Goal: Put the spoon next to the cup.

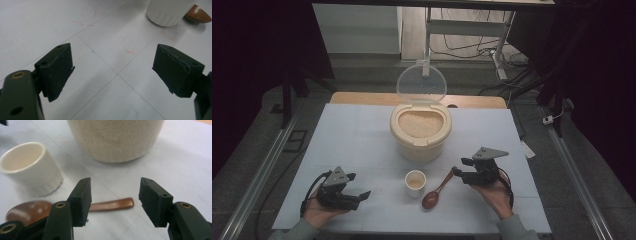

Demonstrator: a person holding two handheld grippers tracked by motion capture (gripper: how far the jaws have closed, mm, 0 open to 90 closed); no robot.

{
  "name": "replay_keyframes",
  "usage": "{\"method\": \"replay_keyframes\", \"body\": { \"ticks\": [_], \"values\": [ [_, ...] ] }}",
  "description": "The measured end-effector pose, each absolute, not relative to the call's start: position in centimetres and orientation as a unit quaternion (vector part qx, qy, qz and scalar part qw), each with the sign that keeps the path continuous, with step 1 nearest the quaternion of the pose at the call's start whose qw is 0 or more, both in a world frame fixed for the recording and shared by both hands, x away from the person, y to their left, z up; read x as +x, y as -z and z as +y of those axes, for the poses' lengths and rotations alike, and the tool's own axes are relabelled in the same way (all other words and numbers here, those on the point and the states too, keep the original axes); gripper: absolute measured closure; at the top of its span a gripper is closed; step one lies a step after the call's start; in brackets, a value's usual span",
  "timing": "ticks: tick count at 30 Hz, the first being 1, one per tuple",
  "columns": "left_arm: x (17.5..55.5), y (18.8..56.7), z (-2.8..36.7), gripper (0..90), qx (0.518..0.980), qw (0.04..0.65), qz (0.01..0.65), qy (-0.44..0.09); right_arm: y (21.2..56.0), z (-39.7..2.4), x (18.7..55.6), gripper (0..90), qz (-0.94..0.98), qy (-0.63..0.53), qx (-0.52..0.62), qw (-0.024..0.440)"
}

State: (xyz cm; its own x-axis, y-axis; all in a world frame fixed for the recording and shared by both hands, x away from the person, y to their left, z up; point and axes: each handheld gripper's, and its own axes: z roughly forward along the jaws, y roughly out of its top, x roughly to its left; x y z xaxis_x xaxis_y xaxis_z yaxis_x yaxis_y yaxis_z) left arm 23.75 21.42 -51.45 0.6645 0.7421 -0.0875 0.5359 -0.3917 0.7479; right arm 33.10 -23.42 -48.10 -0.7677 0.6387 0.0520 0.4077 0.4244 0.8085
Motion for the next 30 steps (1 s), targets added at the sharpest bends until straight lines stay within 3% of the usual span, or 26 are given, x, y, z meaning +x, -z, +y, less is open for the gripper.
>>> {"method": "replay_keyframes", "body": {
  "ticks": [13, 30],
  "values": [
    [23.6, 51.5, 21.4, 15.1, 0.822, 0.393, 0.392, -0.129, 49.1, -28.7, 30.1, 42.4, 0.822, -0.451, 0.311, 0.156],
    [23.5, 51.5, 21.5, 15.0, 0.821, 0.394, 0.392, -0.129, 49.6, -29.6, 29.8, 42.0, 0.827, -0.445, 0.300, 0.171]
  ]
}}
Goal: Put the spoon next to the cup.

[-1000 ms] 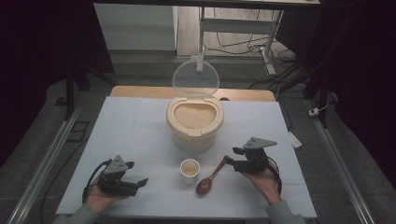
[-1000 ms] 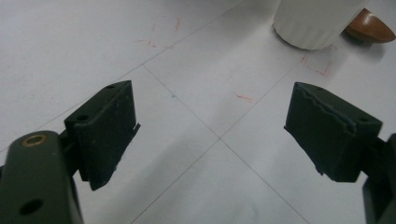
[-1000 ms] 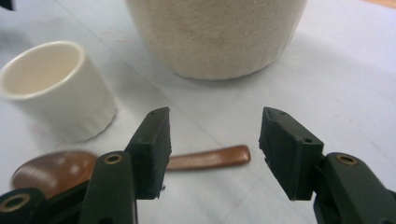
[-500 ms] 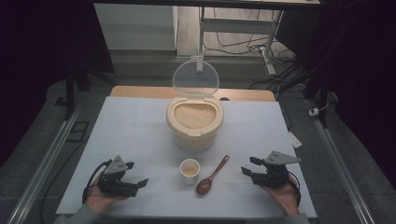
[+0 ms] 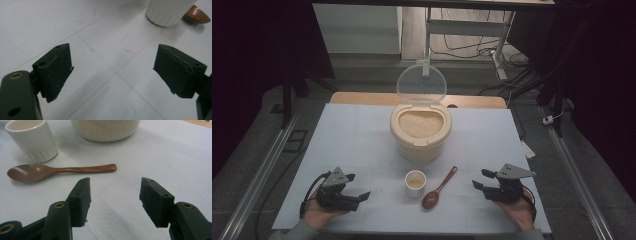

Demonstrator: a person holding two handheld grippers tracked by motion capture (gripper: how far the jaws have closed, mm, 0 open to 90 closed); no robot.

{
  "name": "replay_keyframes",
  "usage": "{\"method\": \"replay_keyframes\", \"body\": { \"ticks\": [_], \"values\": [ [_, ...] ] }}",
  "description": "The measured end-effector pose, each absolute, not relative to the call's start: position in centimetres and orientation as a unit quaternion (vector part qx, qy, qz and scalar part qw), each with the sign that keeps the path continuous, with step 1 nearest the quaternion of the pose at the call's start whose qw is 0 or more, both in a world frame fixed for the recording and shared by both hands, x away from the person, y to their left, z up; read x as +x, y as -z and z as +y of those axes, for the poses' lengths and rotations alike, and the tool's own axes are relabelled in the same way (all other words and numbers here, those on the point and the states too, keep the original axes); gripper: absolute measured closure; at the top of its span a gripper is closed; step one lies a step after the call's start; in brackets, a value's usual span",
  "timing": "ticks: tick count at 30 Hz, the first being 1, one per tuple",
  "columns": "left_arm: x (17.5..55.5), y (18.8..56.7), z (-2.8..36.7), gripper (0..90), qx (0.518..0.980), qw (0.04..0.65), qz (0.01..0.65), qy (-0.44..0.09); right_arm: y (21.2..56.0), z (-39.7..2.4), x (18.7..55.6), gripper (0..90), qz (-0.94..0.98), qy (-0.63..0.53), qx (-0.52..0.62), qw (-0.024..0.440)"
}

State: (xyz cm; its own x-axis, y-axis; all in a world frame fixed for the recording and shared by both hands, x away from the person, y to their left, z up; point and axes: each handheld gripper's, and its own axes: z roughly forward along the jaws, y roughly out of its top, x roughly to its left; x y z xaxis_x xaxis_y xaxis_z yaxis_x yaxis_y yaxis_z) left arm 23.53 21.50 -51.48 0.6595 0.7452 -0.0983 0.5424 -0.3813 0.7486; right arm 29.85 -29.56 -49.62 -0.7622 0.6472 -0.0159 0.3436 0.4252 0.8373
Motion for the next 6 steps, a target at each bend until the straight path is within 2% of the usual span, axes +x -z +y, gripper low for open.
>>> {"method": "replay_keyframes", "body": {
  "ticks": [6],
  "values": [
    [23.54, 51.48, 21.54, 15.0, 0.821, 0.394, 0.392, -0.129, 49.70, -29.51, 29.87, 41.7, 0.827, -0.446, 0.299, 0.169]
  ]
}}
